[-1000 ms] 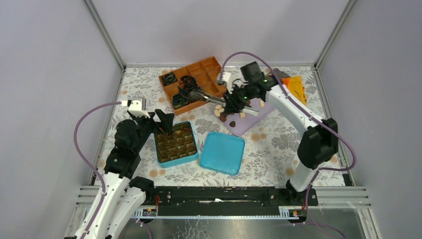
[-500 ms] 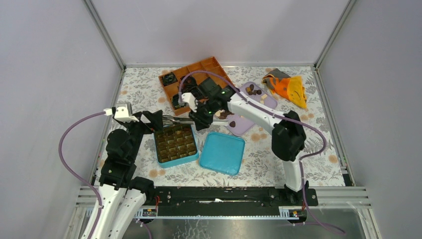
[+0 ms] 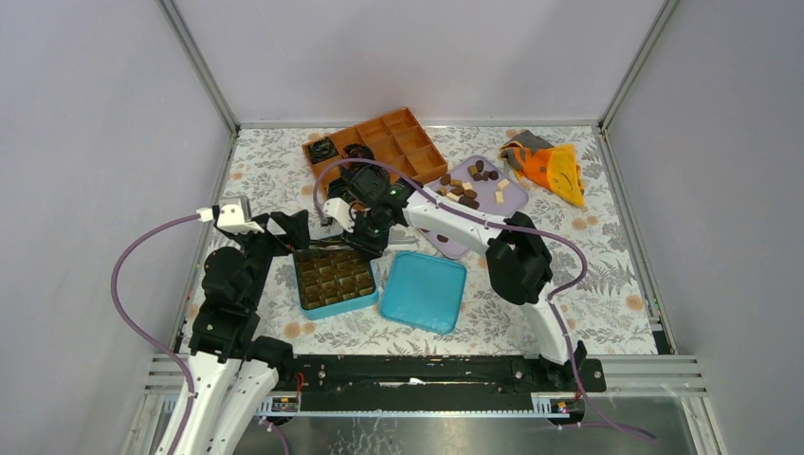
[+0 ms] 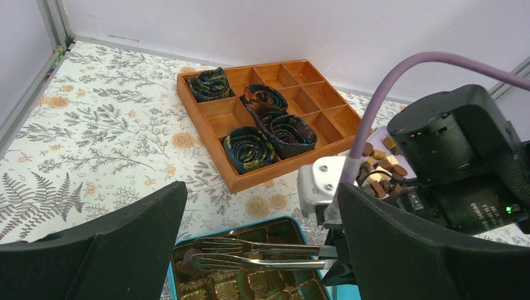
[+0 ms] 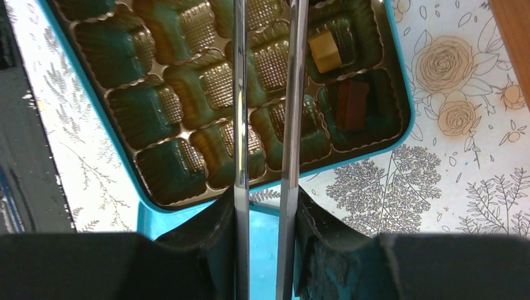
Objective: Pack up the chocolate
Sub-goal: Place the fake chocolate in the packing box.
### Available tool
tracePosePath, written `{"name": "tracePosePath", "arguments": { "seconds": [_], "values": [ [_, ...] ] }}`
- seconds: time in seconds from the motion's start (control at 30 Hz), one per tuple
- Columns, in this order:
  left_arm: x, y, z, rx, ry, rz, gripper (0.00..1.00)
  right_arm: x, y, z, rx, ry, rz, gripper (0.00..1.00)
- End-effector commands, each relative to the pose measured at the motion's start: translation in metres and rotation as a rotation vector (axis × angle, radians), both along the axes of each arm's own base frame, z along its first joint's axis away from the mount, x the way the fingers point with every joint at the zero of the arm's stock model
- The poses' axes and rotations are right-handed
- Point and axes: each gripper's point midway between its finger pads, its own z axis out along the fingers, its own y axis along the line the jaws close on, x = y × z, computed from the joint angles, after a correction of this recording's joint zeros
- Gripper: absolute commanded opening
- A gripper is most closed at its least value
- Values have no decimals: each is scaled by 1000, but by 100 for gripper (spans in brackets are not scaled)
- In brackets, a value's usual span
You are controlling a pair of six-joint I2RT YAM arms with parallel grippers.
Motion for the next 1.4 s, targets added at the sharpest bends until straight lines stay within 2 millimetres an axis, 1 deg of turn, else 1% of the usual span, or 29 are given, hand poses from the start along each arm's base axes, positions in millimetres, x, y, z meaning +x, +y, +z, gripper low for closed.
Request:
{"name": "tracePosePath", "arguments": {
  "seconds": [0.0, 0.03, 0.1, 0.3, 0.47, 0.6, 0.7, 0.8, 0.87, 0.93, 1.03, 1.07, 1.1, 1.23, 1.27, 1.3, 1.37],
  "values": [
    [1, 4, 14, -12, -61, 20, 99, 5, 10, 14, 11, -49, -10, 4],
    [1, 4, 14, -12, -62, 20, 99, 5, 11, 12, 8, -48, -8, 5],
    [1, 4, 15, -12, -63, 18, 99, 4, 12, 11, 5, -49, -8, 14],
    [1, 3, 15, -13, -66, 15, 99, 4, 14, 11, 4, -47, -9, 32],
    [1, 2, 14, -13, -63, 10, 99, 3, 15, 16, 11, -46, -7, 42],
    [1, 2, 15, -13, -65, 8, 99, 3, 15, 16, 10, -42, -7, 43],
    [1, 2, 14, -12, -64, 6, 99, 1, 16, 19, 18, -37, -2, 42],
    [1, 1, 14, -10, -62, 4, 99, -3, 14, 35, 45, -40, 11, 39],
    [1, 0, 13, -11, -60, -2, 99, -5, 7, 51, 65, -50, 19, 38],
    [2, -1, 12, -11, -57, -8, 99, -8, -4, 66, 101, -54, 26, 37],
    [1, -3, 13, -11, -60, -17, 99, -4, -32, 87, 145, -81, 11, 37],
    [1, -4, 13, -12, -60, -21, 99, -2, -45, 87, 146, -85, -2, 37],
    [1, -4, 13, -13, -61, -25, 99, 1, -58, 97, 164, -108, -17, 37],
    [2, -9, 11, -11, -59, -48, 99, 19, -111, 115, 214, -147, -96, 37],
    [3, -10, 10, -10, -55, -55, 99, 23, -124, 117, 222, -157, -118, 37],
    [3, -12, 9, -9, -49, -64, 99, 31, -141, 121, 232, -173, -159, 37],
    [5, -16, 6, -8, -39, -84, 99, 38, -168, 125, 251, -188, -217, 37]
  ]
}}
